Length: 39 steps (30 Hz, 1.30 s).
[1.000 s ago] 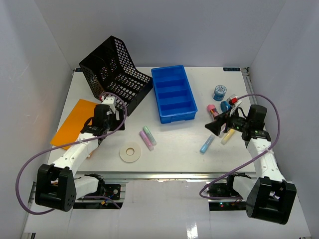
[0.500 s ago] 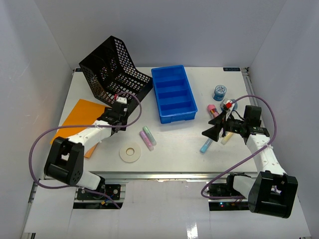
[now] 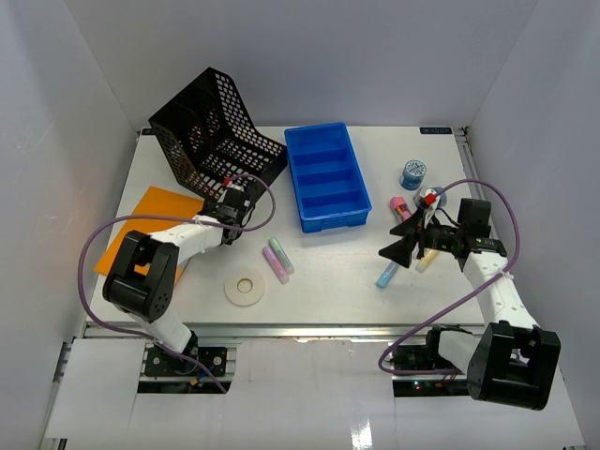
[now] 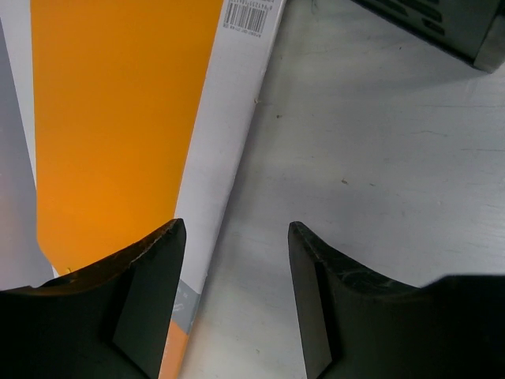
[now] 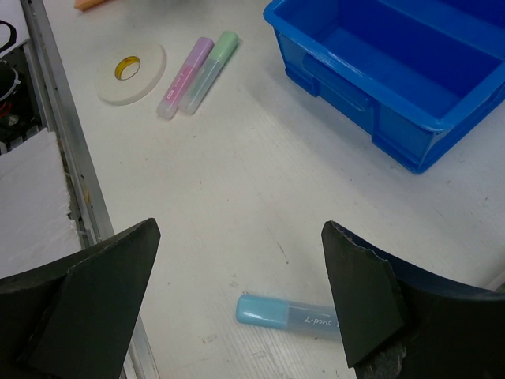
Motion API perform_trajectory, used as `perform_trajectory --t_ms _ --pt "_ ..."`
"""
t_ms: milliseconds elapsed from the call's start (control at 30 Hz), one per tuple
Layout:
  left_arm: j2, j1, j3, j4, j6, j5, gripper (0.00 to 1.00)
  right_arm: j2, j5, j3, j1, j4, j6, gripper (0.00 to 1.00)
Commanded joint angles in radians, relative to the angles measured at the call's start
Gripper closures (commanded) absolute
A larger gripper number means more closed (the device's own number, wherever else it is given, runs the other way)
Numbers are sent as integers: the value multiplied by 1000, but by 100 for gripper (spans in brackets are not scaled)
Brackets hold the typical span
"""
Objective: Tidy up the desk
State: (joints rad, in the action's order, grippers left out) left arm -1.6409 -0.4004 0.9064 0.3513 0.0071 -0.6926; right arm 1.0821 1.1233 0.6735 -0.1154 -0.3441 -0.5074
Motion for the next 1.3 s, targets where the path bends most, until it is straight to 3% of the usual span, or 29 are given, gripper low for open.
perform_trajectory --t_ms 0,433,600,767,1067,1267 --pt "-58 7 16 -25 41 -51 36 5 37 43 7 -13 -19 10" --pt "-109 63 -6 -89 71 -47 47 16 44 41 8 -14 -22 10" --pt "-130 67 -4 -80 68 -33 63 21 45 40 8 -13 -19 10" --pt "-118 68 -18 -81 63 -26 70 16 51 40 8 -13 -17 10" --pt "-58 69 13 -35 40 20 94 -5 73 35 8 -16 -14 10" --pt "42 68 48 32 3 92 100 -16 101 32 8 -13 0 10"
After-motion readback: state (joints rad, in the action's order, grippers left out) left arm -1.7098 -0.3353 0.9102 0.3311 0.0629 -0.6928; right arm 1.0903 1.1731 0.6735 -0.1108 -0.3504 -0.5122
